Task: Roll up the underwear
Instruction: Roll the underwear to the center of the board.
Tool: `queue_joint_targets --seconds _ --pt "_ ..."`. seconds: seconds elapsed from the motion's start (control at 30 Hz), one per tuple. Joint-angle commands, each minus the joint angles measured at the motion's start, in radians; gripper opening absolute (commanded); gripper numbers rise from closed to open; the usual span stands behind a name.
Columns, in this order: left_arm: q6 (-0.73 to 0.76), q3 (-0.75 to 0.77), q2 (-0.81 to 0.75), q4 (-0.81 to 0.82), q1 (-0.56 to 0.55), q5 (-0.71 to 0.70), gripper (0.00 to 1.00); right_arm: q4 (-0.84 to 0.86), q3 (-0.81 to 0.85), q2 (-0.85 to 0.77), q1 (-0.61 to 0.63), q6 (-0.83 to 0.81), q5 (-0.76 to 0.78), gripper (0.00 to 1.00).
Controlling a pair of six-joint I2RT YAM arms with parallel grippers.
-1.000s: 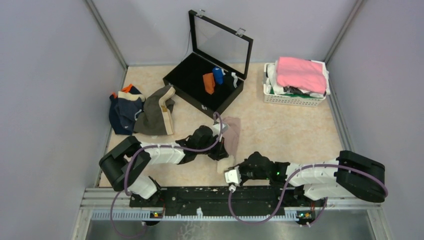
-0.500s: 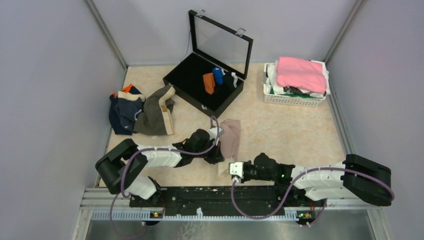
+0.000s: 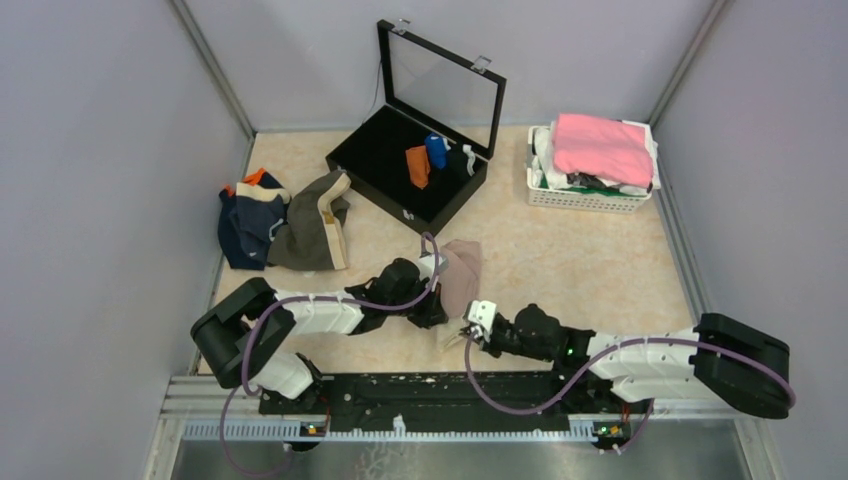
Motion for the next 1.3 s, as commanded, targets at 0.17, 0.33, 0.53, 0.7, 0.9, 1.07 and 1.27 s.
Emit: queue_joint_targets --seconds 0.17,0.33,0.53,0.7,0.9,1.07,1.27 --pt "0.034 0.010 -0.006 -0.002 0.004 -0.008 0.00 0.015 -0.005 -0.035 -0.085 0.250 0.028 0.00" --pt "0.037 0.017 0.003 -0.009 0.004 -0.008 0.00 -0.046 0.027 -0.014 -0.142 0.348 0.028 0.00" --pt "0.040 0.019 0.004 -0.011 0.004 -0.007 0.00 -0.092 0.076 0.049 -0.199 0.392 -0.008 0.00" --pt "0.037 0.019 0.001 -0.013 0.004 -0.008 0.00 -0.101 0.105 0.101 -0.226 0.396 -0.014 0.00" --pt "0.034 0.016 0.006 -0.005 0.004 -0.001 0.00 -0.096 0.124 0.122 -0.239 0.387 -0.028 0.00" --pt "0.031 0.015 0.012 0.003 0.004 0.006 0.00 -0.092 0.147 0.152 -0.247 0.377 -0.055 0.00" --pt "0.023 0.013 0.009 0.006 0.004 0.005 0.00 -0.124 0.185 0.219 -0.255 0.377 -0.078 0.00"
